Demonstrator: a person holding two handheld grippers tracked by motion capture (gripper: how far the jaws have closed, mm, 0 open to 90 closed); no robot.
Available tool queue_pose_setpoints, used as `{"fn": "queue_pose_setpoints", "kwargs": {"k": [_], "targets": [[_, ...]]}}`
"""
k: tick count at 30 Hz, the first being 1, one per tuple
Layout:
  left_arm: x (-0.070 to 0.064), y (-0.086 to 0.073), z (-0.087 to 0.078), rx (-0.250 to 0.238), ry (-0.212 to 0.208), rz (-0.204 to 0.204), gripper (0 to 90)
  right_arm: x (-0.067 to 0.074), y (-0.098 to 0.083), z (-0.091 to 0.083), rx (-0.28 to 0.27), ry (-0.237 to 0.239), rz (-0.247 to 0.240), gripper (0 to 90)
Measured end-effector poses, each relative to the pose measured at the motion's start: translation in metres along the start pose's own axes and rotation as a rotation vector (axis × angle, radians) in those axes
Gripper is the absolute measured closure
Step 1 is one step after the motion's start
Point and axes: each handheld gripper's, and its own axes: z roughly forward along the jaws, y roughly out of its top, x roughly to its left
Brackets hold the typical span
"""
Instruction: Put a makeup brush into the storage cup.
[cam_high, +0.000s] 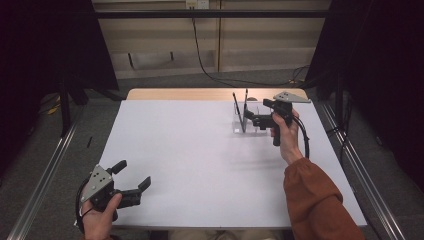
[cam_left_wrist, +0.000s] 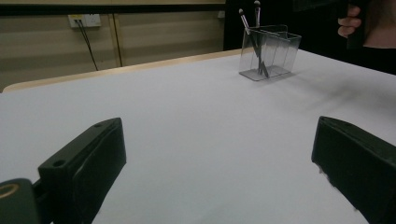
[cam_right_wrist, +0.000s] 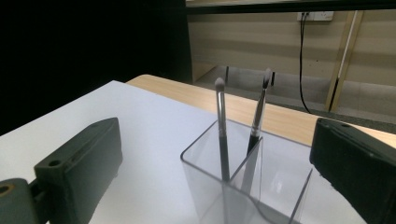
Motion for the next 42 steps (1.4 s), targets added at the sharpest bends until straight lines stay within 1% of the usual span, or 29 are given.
{"fn": "queue_pose_setpoints", "kwargs": {"k": [7, 9, 11, 13, 15, 16, 19, 22, 24, 25, 27, 28, 29, 31, 34, 35, 38, 41, 42], "targets": [[0.0, 0.001, 0.002, 0.003, -0.004, 0.008, 3.0, 0.005, -0.008, -0.014, -0.004, 0.004, -0.017, 1.9], [0.0, 0.0, 0.002, 0.001, -0.004, 0.006, 3.0, 0.005, -0.01, -0.018, 0.0, 0.0, -0.026, 1.9], [0.0, 0.0, 0.001, 0.0, -0.003, 0.003, 2.9, 0.005, -0.012, -0.023, -0.002, -0.005, -0.022, 2.0], [0.0, 0.0, 0.001, 0.002, -0.003, 0.008, 3.0, 0.005, -0.014, -0.028, -0.004, -0.003, -0.028, 2.0], [0.0, 0.0, 0.001, 0.001, -0.002, 0.008, 2.9, 0.002, -0.016, -0.034, -0.01, -0.01, -0.022, 2.0], [0.0, 0.0, 0.001, 0.001, -0.002, 0.008, 2.9, 0.0, -0.017, -0.036, -0.014, -0.014, -0.009, 2.0], [-0.001, 0.0, 0.002, 0.003, -0.001, 0.008, 3.0, -0.003, -0.019, -0.044, -0.015, -0.023, -0.005, 2.1], [-0.001, 0.001, 0.002, 0.002, -0.002, 0.009, 3.0, -0.001, -0.019, -0.053, -0.017, -0.029, -0.013, 2.2], [0.0, 0.001, 0.002, 0.002, -0.003, 0.011, 3.0, 0.001, -0.021, -0.058, -0.007, -0.03, -0.024, 1.9], [0.0, 0.001, 0.002, 0.002, -0.003, 0.01, 3.0, 0.002, -0.023, -0.062, -0.009, -0.037, -0.024, 1.9], [0.0, 0.001, 0.002, 0.001, -0.001, 0.01, 3.0, 0.002, -0.026, -0.067, -0.009, -0.026, -0.01, 1.8], [0.0, 0.001, 0.002, 0.0, -0.002, 0.01, 3.0, 0.002, -0.028, -0.07, -0.016, -0.03, -0.012, 2.0], [0.0, 0.001, 0.002, 0.0, -0.001, 0.009, 3.0, 0.003, -0.029, -0.073, -0.021, -0.043, -0.013, 2.4], [0.0, 0.001, 0.002, 0.0, 0.0, 0.009, 2.9, 0.003, -0.033, -0.078, -0.016, -0.037, -0.006, 2.4], [0.0, 0.001, 0.002, -0.001, 0.001, 0.009, 2.9, 0.003, -0.038, -0.086, -0.009, -0.039, -0.017, 2.5], [0.0, 0.001, 0.002, -0.001, 0.002, 0.007, 2.9, 0.004, -0.039, -0.089, -0.01, -0.047, -0.028, 2.9], [0.0, 0.001, 0.002, -0.001, 0.007, 0.002, 3.0, 0.005, -0.044, -0.097, -0.004, -0.048, -0.018, 2.7], [-0.001, 0.001, 0.0, -0.001, 0.005, 0.009, 3.0, 0.007, -0.046, -0.104, 0.0, -0.047, -0.024, 2.6], [-0.001, 0.0, 0.0, -0.006, 0.007, 0.003, 3.0, 0.008, -0.047, -0.107, -0.005, -0.052, -0.026, 2.6]]}}
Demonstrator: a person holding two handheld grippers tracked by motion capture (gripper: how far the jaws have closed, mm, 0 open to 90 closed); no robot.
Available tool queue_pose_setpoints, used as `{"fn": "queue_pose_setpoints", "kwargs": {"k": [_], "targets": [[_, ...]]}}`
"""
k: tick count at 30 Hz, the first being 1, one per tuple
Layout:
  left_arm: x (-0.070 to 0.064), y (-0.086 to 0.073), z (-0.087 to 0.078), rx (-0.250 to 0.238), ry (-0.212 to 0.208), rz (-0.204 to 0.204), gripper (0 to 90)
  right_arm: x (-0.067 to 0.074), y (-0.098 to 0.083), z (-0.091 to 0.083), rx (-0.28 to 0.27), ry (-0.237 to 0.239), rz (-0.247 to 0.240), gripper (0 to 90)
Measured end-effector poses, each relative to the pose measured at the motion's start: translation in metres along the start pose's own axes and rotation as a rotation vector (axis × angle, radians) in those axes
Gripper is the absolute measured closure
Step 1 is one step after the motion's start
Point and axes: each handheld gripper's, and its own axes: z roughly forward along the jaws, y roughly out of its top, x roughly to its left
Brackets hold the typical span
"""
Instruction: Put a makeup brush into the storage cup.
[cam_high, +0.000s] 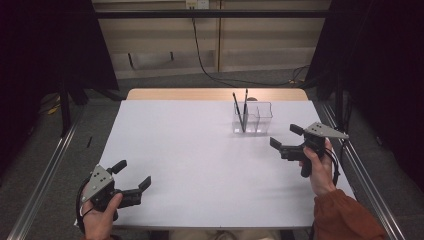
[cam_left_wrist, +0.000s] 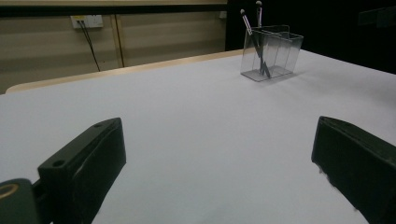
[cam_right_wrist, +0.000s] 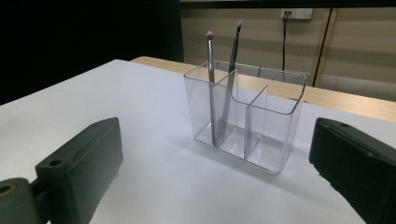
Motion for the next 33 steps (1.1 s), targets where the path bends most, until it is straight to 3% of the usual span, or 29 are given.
{"fn": "queue_pose_setpoints", "kwargs": {"k": [13, 33], "targets": [[0.0, 0.0, -0.004, -0.01, 0.015, -0.006, 3.0, -0.001, -0.019, -0.036, -0.005, -0.054, 0.005, 2.6], [-0.003, 0.0, -0.008, -0.015, 0.016, -0.005, 2.9, 0.007, -0.047, -0.078, 0.003, -0.074, 0.003, 2.2]]}}
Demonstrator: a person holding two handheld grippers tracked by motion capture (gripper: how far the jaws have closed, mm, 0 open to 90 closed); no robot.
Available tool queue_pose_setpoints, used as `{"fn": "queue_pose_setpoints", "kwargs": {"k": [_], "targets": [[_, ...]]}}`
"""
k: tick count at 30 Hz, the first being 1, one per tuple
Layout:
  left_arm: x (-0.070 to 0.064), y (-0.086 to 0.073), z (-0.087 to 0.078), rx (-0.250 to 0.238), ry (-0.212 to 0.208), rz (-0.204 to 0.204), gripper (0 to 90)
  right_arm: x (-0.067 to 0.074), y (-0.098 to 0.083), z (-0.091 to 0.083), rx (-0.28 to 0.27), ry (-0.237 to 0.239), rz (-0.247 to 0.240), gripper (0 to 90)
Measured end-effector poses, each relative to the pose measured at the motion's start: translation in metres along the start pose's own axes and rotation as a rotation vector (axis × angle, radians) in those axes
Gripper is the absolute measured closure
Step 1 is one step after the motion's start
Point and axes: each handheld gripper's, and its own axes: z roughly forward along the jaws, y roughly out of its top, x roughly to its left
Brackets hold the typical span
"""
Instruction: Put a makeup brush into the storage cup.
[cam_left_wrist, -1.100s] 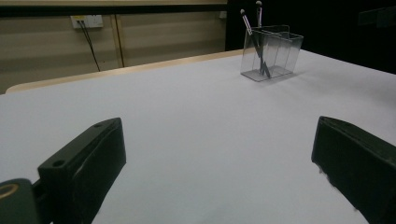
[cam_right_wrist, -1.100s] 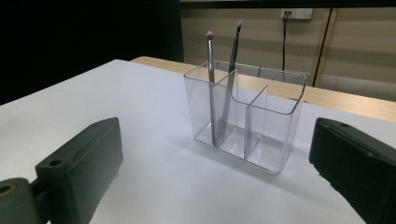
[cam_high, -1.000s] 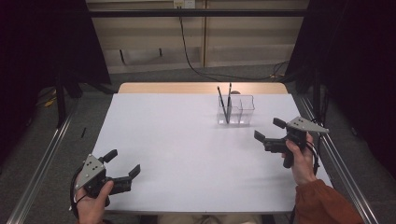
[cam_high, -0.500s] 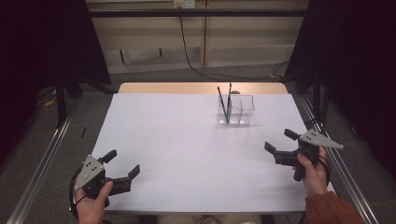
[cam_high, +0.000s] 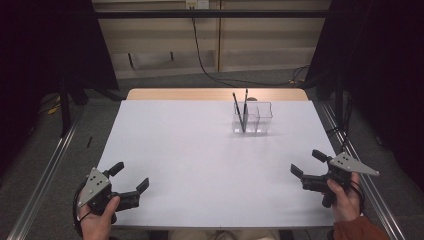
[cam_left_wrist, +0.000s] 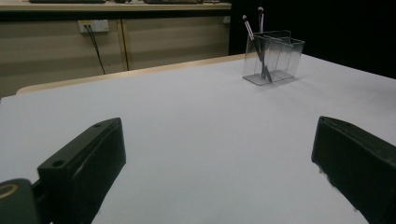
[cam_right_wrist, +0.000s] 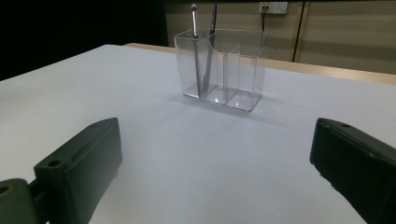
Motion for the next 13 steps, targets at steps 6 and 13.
{"fn": "queue_pose_setpoints", "kwargs": {"k": [6, 13], "targets": [[0.0007, 0.0002, 0.0015, 0.006, -0.007, 0.003, 2.9, -0.0019, -0.0028, -0.0071, -0.006, 0.002, -0.008, 1.9], [0.0017, 0.0002, 0.0031, 0.006, -0.011, 0.0, 2.8, -0.0026, -0.0018, -0.0034, -0.008, 0.014, -0.008, 1.9]]}}
